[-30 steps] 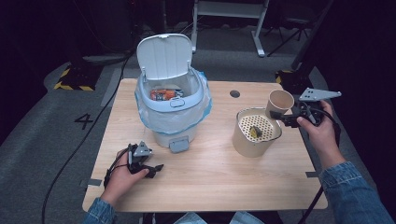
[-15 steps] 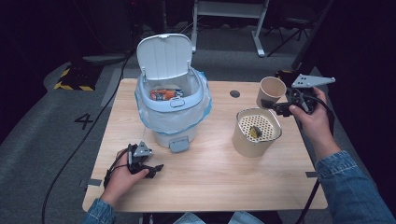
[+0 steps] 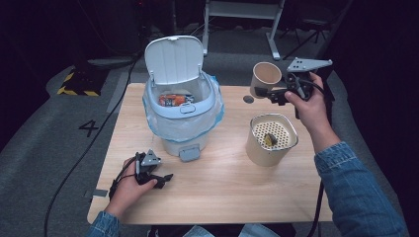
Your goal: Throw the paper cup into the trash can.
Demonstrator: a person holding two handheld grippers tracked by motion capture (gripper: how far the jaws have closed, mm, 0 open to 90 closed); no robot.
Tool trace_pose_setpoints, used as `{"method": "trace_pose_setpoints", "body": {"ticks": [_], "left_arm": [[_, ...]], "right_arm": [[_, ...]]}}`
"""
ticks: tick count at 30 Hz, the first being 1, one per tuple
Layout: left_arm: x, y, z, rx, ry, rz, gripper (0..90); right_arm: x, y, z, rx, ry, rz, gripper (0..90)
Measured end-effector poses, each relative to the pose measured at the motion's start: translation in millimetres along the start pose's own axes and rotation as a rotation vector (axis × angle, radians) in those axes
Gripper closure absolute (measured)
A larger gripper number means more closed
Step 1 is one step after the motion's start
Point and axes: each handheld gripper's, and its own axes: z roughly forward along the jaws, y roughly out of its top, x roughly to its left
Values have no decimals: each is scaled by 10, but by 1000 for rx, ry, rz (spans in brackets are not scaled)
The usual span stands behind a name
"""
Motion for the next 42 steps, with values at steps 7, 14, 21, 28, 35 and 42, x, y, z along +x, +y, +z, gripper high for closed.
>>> {"method": "trace_pose_setpoints", "body": {"ticks": [7,14,21,28,35,42], "left_arm": [[3,3,4,1,-10,-9,196],[22,10,10,2,-17,5,196],[26,14,15,-1,-17,6,196],[26,15,16,-2,-16,7,196],[29,17,18,-2,-19,6,196],[32,19,17,-1,-17,11,196]], "right_arm": [[93,202,207,-27,17,-9,301],[187,280,441,-60,19,24,301],[282,366,619,-96,31,28,299],[436,482,859,-129,41,25,297],[588,586,1101,-121,74,20,296],[753,644,1328,-82,105,-6,297]]}}
